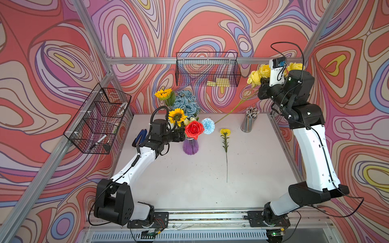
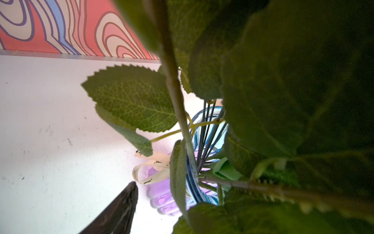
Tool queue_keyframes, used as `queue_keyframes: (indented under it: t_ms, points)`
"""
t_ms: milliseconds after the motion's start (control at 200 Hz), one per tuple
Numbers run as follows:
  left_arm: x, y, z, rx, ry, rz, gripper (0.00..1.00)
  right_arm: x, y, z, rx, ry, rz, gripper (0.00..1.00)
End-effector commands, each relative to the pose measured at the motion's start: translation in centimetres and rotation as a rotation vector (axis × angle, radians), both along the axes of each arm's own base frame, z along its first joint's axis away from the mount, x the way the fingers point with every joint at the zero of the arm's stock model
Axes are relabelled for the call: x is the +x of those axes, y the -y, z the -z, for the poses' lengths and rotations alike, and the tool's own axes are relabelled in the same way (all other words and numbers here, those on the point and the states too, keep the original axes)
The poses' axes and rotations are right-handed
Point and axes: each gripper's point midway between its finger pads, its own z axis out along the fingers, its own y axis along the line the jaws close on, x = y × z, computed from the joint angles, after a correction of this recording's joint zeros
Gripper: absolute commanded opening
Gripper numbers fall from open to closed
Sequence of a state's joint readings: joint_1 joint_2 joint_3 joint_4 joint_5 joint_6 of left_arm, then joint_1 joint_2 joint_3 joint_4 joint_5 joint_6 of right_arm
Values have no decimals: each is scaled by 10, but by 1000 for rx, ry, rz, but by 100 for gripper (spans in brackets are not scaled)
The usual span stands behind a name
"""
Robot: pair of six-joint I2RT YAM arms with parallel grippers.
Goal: Pick out yellow flowers from the vase
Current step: Place the flower at the center of the board.
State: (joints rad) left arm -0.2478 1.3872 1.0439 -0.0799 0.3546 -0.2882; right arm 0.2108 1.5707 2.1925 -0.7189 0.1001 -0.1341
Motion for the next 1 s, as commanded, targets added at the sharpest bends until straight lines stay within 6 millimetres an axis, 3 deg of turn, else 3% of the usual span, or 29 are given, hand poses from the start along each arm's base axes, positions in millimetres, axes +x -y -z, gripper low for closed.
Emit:
queue_keyframes:
  t_ms: [0, 90, 175, 536, 736, 911, 991]
  points:
    - [-3, -3, -15, 8, 37, 0, 80, -9, 13, -16, -40, 31, 49, 0]
    - [-3, -3, -16, 8, 39, -2, 80, -14, 17, -25, -69, 46, 66, 0]
    - [-3, -3, -16, 8, 39, -3, 81, -15, 18, -13, -87, 7, 66, 0]
    - [-3, -3, -14, 9, 33, -3, 81, -21, -12, 119, 20, -337, -82, 0]
    - [-1, 0, -11, -3, 24, 5, 81, -17, -48, 189, 59, -488, -270, 0]
    - [-2, 0, -11, -3, 25, 6, 80, -13, -62, 230, 78, -569, -315, 0]
    - [-2, -1, -12, -1, 29, 3, 81, -15, -79, 240, 25, -580, -358, 0]
